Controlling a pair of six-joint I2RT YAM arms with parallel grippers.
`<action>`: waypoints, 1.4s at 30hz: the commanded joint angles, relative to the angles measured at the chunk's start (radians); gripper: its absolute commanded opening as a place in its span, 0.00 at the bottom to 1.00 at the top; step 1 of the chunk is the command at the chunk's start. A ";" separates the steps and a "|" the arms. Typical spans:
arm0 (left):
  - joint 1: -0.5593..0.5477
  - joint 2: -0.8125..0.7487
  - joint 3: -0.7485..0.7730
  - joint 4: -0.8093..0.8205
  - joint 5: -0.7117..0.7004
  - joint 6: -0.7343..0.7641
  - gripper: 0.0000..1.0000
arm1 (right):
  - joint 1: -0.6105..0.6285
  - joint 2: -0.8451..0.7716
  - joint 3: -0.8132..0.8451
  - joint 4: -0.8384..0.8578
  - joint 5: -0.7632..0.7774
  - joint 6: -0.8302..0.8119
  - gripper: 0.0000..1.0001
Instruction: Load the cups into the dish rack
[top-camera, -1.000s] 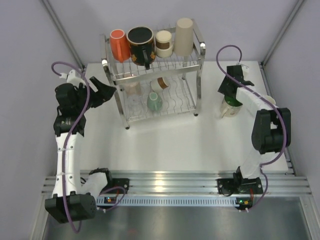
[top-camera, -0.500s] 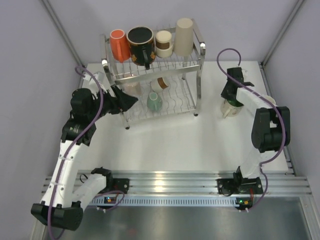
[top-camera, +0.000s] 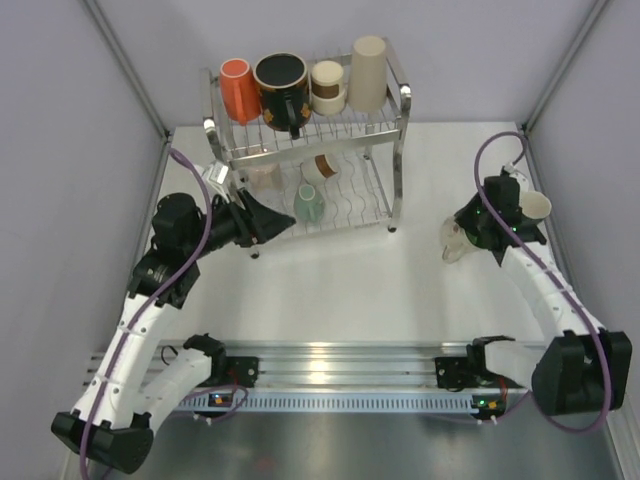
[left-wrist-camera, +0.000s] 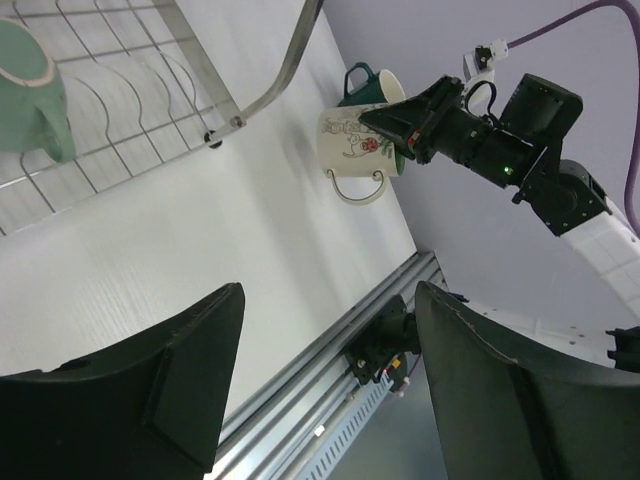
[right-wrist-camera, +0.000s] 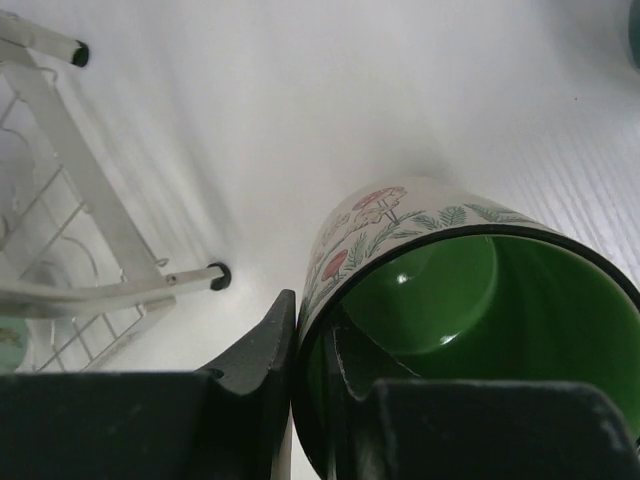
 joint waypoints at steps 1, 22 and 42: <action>-0.024 -0.013 -0.011 0.080 0.048 -0.071 0.74 | -0.011 -0.167 -0.026 0.149 -0.047 0.065 0.00; -0.412 0.122 -0.262 0.568 -0.105 -0.415 0.78 | 0.435 -0.657 -0.387 0.706 -0.067 0.494 0.00; -0.621 0.352 -0.236 0.936 -0.240 -0.392 0.86 | 0.714 -0.546 -0.389 1.169 0.168 0.491 0.00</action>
